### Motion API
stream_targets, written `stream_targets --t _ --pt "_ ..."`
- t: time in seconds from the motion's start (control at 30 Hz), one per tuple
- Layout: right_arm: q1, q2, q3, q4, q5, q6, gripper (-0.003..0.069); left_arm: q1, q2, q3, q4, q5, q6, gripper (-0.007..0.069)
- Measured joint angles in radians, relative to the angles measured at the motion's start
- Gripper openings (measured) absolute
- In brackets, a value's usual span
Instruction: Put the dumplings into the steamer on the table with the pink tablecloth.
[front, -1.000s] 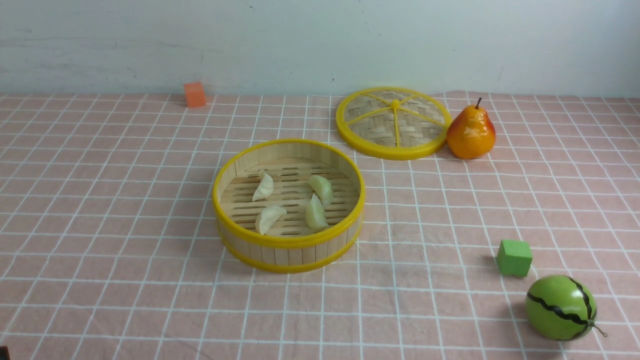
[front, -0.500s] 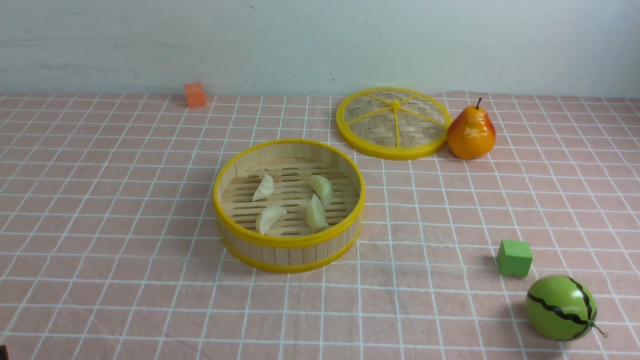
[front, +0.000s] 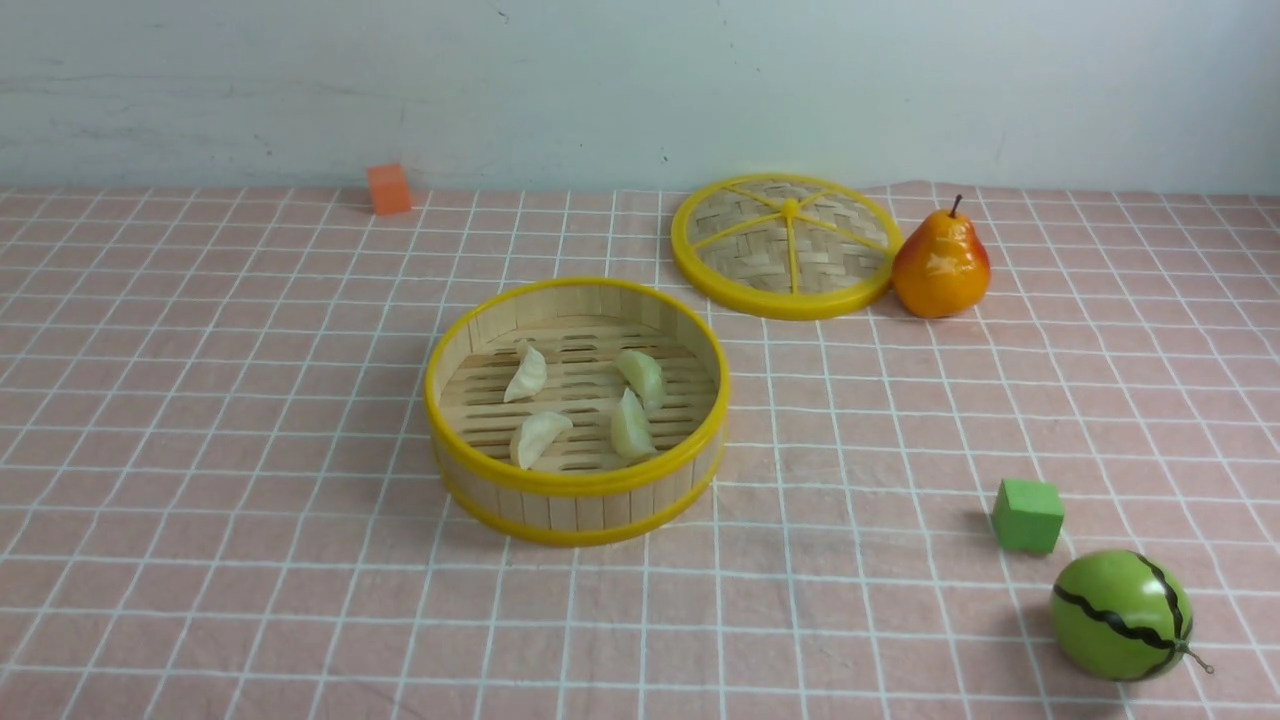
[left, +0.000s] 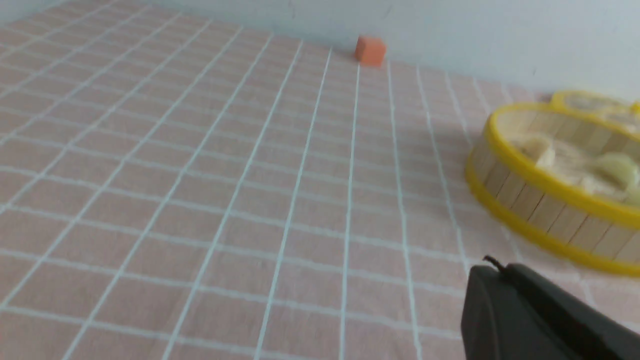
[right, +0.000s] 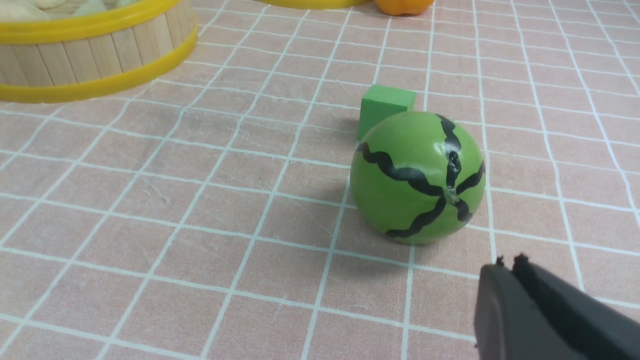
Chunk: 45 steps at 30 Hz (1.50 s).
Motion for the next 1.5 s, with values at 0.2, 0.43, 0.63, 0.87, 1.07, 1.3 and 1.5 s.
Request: stream_targets --t 0.2,0.43,0.63,0.87,1.07,1.3,1.5 --pt "0.0 0.0 0.0 0.0 0.0 0.0 0.0038 -0.01 0.0 0.024 -0.064 0.12 0.089 -0.0013" --pt "0.0 0.0 0.0 0.0 0.0 0.0 0.0048 -0.011 0.0 0.024 -0.086 0.121 0.096 -0.0013" --pt "0.0 0.0 0.0 0.0 0.0 0.0 0.0056 -0.011 0.0 0.024 -0.087 0.121 0.096 -0.0013" --pt "0.0 0.0 0.0 0.0 0.0 0.0 0.0067 -0.011 0.0 0.024 -0.087 0.121 0.096 -0.0013" --pt "0.0 0.0 0.0 0.0 0.0 0.0 0.0076 -0.012 0.0 0.024 -0.088 0.121 0.096 -0.0013" --pt "0.0 0.0 0.0 0.0 0.0 0.0 0.0087 -0.012 0.0 0.024 -0.088 0.121 0.096 -0.0013" --pt "0.0 0.0 0.0 0.0 0.0 0.0 0.0095 -0.012 0.0 0.024 -0.088 0.121 0.096 -0.0013"
